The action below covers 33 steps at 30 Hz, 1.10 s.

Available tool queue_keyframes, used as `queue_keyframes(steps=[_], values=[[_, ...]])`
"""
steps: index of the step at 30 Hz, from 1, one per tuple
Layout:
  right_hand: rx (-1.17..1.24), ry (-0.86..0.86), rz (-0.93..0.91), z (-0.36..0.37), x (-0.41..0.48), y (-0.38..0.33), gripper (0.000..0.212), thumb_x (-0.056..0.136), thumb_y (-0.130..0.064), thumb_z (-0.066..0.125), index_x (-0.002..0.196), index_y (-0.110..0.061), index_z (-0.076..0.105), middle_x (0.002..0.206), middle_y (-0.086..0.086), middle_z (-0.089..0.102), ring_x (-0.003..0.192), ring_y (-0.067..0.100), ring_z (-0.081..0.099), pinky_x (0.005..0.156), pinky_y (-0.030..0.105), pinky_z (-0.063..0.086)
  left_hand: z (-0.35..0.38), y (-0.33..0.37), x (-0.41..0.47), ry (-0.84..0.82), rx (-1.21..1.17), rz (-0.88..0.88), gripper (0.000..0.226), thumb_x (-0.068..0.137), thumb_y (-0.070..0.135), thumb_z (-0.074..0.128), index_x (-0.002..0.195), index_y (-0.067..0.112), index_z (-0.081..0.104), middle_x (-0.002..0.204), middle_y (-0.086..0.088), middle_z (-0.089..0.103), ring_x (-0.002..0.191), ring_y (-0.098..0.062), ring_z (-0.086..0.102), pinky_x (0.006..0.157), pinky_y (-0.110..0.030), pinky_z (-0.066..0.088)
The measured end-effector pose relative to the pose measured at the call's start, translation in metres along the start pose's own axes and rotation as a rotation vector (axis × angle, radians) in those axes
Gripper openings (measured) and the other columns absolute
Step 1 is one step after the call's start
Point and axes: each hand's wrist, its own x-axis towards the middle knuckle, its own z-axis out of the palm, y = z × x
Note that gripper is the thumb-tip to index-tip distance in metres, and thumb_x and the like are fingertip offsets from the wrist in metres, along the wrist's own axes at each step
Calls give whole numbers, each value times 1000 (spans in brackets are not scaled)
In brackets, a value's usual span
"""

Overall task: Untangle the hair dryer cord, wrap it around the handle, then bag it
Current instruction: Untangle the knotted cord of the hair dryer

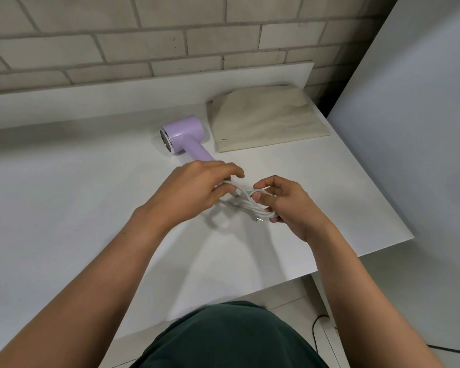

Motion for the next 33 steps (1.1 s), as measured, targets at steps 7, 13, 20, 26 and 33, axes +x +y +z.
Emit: queue_keyframes(steps=[7, 13, 20, 26, 33], values=[[64, -43, 82, 1, 1, -4, 6, 93, -8, 72, 99, -9, 71, 85, 7, 71, 61, 14, 59, 56, 25, 44, 16, -9, 10, -38, 66, 165, 20, 89, 25, 66, 101, 19, 82, 89, 2, 75, 78, -25, 67, 72, -39, 55], [119, -60, 141, 2, 1, -4, 5, 92, -4, 71, 95, -9, 72, 82, 9, 68, 63, 15, 58, 57, 25, 42, 21, -8, 3, -204, -7, 163, 35, 91, 37, 64, 125, 31, 72, 112, 13, 66, 101, -16, 57, 92, -37, 45], [-234, 94, 4, 7, -9, -13, 14, 97, -25, 68, 95, -14, 74, 80, -4, 72, 75, 18, 65, 67, 31, 53, 23, -9, 8, -218, -90, 101, 30, 98, 48, 58, 113, 30, 77, 105, 17, 73, 97, -13, 58, 86, -39, 50], [-603, 179, -852, 1, -41, -28, 26, 93, -41, 74, 80, -20, 66, 78, -11, 61, 73, 8, 55, 65, 21, 43, 17, -6, 13, -224, -116, 8, 18, 100, 37, 59, 109, 29, 72, 86, 7, 66, 86, -7, 51, 72, -29, 43], [-1178, 243, -978, 0, -32, -11, 12, 85, -27, 79, 92, -19, 74, 81, -5, 61, 76, 23, 55, 41, 29, 39, 20, -2, 12, -209, -104, -39, 12, 102, 38, 55, 110, 31, 60, 89, 3, 65, 85, -13, 58, 74, -39, 50]])
